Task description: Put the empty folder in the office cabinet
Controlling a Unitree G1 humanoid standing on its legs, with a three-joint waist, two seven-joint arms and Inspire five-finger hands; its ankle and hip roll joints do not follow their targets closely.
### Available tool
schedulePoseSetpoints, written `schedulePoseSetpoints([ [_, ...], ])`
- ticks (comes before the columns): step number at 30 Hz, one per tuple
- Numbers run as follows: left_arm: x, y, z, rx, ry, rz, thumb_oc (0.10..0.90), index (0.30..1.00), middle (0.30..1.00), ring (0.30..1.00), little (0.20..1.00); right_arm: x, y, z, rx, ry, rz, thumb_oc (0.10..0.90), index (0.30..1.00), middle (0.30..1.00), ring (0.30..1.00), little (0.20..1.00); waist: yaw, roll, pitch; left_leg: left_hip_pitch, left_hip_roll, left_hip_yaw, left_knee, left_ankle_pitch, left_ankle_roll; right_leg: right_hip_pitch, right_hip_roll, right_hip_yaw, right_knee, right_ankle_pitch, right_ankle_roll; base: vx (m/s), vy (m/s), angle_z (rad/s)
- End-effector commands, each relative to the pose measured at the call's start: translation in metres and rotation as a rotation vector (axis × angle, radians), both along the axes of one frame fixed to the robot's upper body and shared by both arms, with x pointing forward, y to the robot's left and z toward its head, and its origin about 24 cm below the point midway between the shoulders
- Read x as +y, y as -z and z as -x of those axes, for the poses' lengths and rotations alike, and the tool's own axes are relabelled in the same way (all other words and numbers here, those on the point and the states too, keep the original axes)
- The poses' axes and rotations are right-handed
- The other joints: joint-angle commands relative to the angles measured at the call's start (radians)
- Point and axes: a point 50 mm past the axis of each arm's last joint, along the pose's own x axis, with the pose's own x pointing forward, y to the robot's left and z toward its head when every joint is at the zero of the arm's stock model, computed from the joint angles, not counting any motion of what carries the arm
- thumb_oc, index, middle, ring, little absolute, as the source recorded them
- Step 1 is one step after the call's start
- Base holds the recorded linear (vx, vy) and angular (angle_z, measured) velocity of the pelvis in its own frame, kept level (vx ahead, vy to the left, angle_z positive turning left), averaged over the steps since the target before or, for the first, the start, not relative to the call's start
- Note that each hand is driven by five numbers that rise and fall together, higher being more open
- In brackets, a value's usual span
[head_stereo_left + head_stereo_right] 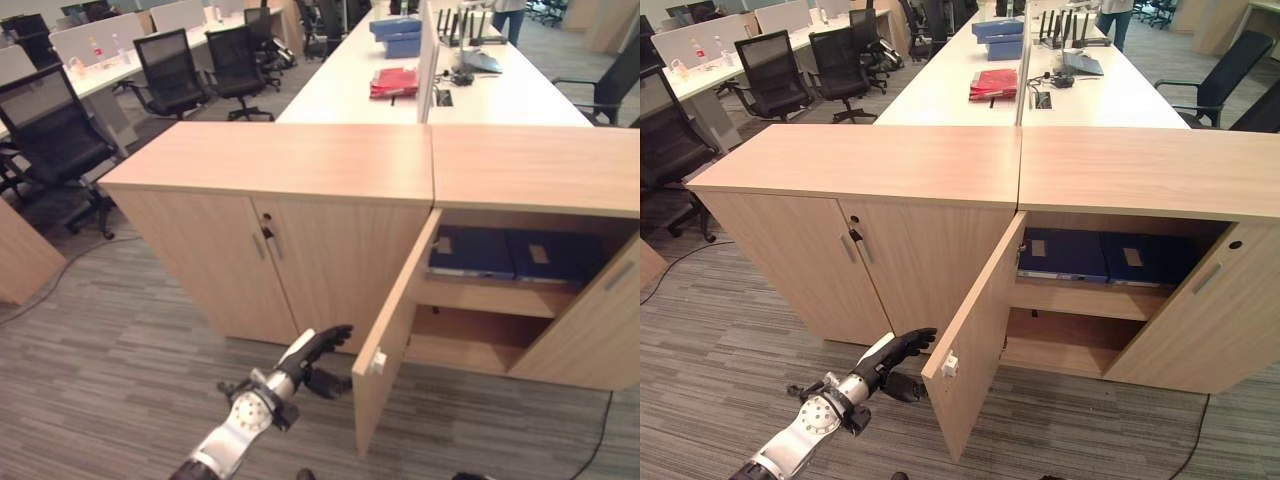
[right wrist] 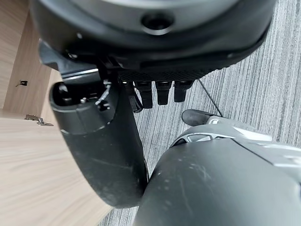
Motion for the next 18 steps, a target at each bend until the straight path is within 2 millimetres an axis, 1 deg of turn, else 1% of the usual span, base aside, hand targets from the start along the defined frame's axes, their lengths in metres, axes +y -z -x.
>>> schedulePoseSetpoints([
  [1,-0.049,-0.062,-0.029,-0.215,0.167,0.245,0.8,0.9,0.9,0.9,0.9,0.008,0.003,0.006,0.066,-0.037,-0.015,0.8,0.9,0.9,0.9,0.9,-0.005,-0.006,0.02,0.081,0.027,0.016,-0.002,-0.157,-0.031,-0.1,0.014,-0.028,-0.025,0.075,-0.034,0.0,-0.023,-0.2],
  [5,-0.078,-0.076,-0.027,-0.203,0.263,0.338,0.8,0.9,0.9,0.9,0.9,0.01,0.002,-0.005,0.04,-0.052,-0.009,0.8,0.9,0.9,0.9,0.9,-0.021,-0.009,0.022,0.089,0.033,0.029,-0.002,-0.161,-0.031,-0.105,0.019,-0.014,-0.03,0.076,-0.034,-0.02,-0.031,-0.2],
  [6,-0.09,-0.084,-0.024,-0.205,0.334,0.365,0.8,0.9,0.9,0.9,0.9,0.01,0.001,-0.009,0.033,-0.054,-0.006,0.8,0.9,0.9,0.9,0.9,-0.027,-0.01,0.022,0.095,0.036,0.037,-0.002,-0.164,-0.033,-0.102,0.021,-0.011,-0.033,0.074,-0.033,-0.02,-0.028,-0.28],
  [7,-0.09,-0.084,-0.024,-0.206,0.334,0.365,0.8,0.9,0.9,0.9,0.9,0.01,0.001,-0.009,0.032,-0.054,-0.007,0.8,0.9,0.9,0.9,0.9,-0.027,-0.01,0.021,0.092,0.036,0.037,-0.002,-0.162,-0.032,-0.104,0.021,-0.01,-0.034,0.077,-0.034,-0.02,-0.025,-0.18],
  [10,-0.103,-0.101,-0.019,-0.225,0.441,0.404,0.8,0.9,0.9,0.9,0.9,0.008,0.0,-0.012,0.025,-0.052,0.0,0.8,0.9,0.9,0.9,0.9,-0.033,-0.009,0.02,0.095,0.04,0.043,-0.002,-0.162,-0.034,-0.103,0.025,-0.007,-0.037,0.076,-0.034,-0.01,-0.014,-0.03],
  [11,-0.111,-0.111,-0.015,-0.24,0.514,0.421,0.8,0.9,0.9,0.9,0.9,0.008,0.0,-0.013,0.024,-0.056,0.001,0.8,0.9,0.9,0.9,0.9,-0.038,-0.008,0.019,0.097,0.042,0.045,-0.002,-0.163,-0.035,-0.101,0.027,-0.006,-0.039,0.077,-0.034,-0.01,-0.015,-0.08],
  [12,-0.111,-0.111,-0.015,-0.24,0.515,0.421,0.8,0.9,0.9,0.9,0.9,0.008,0.0,-0.013,0.024,-0.056,0.0,0.8,0.9,0.9,0.9,0.9,-0.037,-0.008,0.019,0.097,0.042,0.046,-0.002,-0.164,-0.035,-0.101,0.027,-0.006,-0.039,0.077,-0.034,-0.01,-0.016,-0.08],
  [14,-0.127,-0.128,-0.009,-0.267,0.626,0.447,0.8,0.9,0.9,0.9,0.9,0.009,0.0,-0.013,0.032,-0.065,-0.001,0.8,0.9,0.9,0.9,0.9,-0.042,-0.006,0.018,0.108,0.044,0.048,-0.002,-0.168,-0.037,-0.091,0.03,-0.007,-0.041,0.073,-0.032,0.0,-0.01,-0.04],
  [15,-0.127,-0.128,-0.009,-0.268,0.627,0.446,0.8,0.9,0.9,0.9,0.9,0.009,0.0,-0.013,0.031,-0.064,-0.001,0.8,0.9,0.9,0.9,0.9,-0.04,-0.006,0.019,0.105,0.045,0.049,-0.002,-0.165,-0.037,-0.093,0.031,-0.007,-0.043,0.076,-0.034,0.01,-0.003,-0.04],
  [16,-0.134,-0.135,-0.006,-0.28,0.669,0.461,0.8,0.9,0.9,0.9,0.9,0.01,0.0,-0.013,0.034,-0.064,-0.004,0.8,0.9,0.9,0.9,0.9,-0.045,-0.006,0.018,0.111,0.046,0.05,-0.002,-0.168,-0.038,-0.088,0.03,-0.007,-0.043,0.074,-0.032,0.0,0.003,-0.06],
  [17,-0.148,-0.149,-0.003,-0.307,0.735,0.488,0.8,0.9,0.9,0.9,0.9,0.011,0.0,-0.013,0.036,-0.064,-0.005,0.8,0.9,0.9,0.9,0.9,-0.055,-0.006,0.017,0.115,0.044,0.053,-0.002,-0.17,-0.038,-0.084,0.029,-0.004,-0.047,0.076,-0.03,0.0,0.003,-0.06],
  [18,-0.149,-0.149,-0.003,-0.308,0.736,0.488,0.8,0.9,0.9,0.9,0.9,0.011,0.0,-0.014,0.035,-0.063,-0.005,0.8,0.9,0.9,0.9,0.9,-0.054,-0.006,0.017,0.112,0.044,0.054,-0.002,-0.168,-0.038,-0.086,0.029,-0.004,-0.048,0.079,-0.031,-0.01,0.007,-0.07],
])
